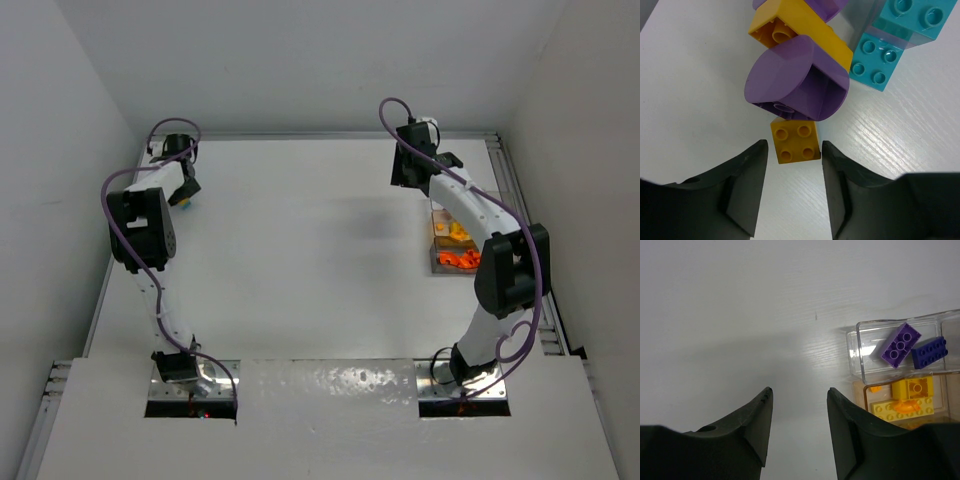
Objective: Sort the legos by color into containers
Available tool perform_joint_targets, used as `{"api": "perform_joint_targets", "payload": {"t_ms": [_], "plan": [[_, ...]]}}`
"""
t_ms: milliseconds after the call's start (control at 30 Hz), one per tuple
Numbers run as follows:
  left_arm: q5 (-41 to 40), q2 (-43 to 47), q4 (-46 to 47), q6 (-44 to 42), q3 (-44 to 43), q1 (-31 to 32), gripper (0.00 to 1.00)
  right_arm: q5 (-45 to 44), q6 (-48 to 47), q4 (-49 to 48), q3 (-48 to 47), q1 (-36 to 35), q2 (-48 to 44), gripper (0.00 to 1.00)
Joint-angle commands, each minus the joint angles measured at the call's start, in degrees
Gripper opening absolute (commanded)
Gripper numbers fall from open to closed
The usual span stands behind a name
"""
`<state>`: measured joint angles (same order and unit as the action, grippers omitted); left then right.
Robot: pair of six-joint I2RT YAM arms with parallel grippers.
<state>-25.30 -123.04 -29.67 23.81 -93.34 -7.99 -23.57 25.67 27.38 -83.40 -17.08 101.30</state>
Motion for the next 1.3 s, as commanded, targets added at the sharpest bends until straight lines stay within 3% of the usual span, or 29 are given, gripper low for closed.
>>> {"api": "perform_joint_targets", "payload": {"t_ms": [0, 100, 200, 333, 400, 500, 600, 633, 733, 833, 967, 1267], "plan": [[0.2, -0.3, 1.5, -0.2, -1.9, -0.3, 0.43, -0.9, -0.4, -0.5, -1.3, -0.4, -2.0, 0.47], [0.2, -0.4, 1.2, -0.2, -1.8, -0.3, 0.28, -0.9, -0.5, -0.3, -1.6, -0.4, -2.0, 0.47], [1.0, 0.1, 0.3, -0.5, -2.1, -0.2, 0.00, -1.2, -1.1, 0.4, -1.8, -0.4, -2.0, 0.46], [5.7, 2.8, -3.3, -1.2, -2.4, -0.3, 0.00, -0.6, -4.1, 0.7, -1.6, -0.4, -2.5, 0.46], [8.8, 4.1, -5.4, -3.1, -2.3, -0.3, 0.00, 3.9, -7.0, -1.0, 0.2, -0.5, -3.5, 0.47], [19.8, 6.5, -7.8, -8.6, -3.1, 0.0, 0.00, 12.4, -17.7, -6.9, 6.0, -2.3, -7.5, 0.49], [34.7, 8.0, -10.1, -16.1, -4.5, 0.7, 0.00, 19.9, -31.1, -15.7, 15.1, -4.3, -13.6, 0.58], [42.6, 8.7, -10.8, -18.3, -4.7, 1.5, 0.00, 26.1, -35.2, -18.2, 17.5, -4.5, -16.6, 0.59], [55.9, 10.6, -14.6, -30.2, -6.0, 4.6, 0.00, 37.7, -34.6, -30.3, 25.1, -4.7, -20.5, 0.62], [63.2, 13.7, -20.1, -39.5, -6.1, 8.2, 0.00, 43.1, -33.8, -37.1, 26.7, -7.4, -21.7, 0.61], [68.4, 18.4, -23.8, -49.9, -6.6, 13.6, 0.00, 42.4, -38.8, -36.9, 23.5, -15.8, -19.0, 0.62], [70.7, 26.7, -16.5, -40.9, -5.4, 18.3, 0.00, 37.9, -39.6, -45.6, 24.4, -25.4, -18.0, 0.59]]}}
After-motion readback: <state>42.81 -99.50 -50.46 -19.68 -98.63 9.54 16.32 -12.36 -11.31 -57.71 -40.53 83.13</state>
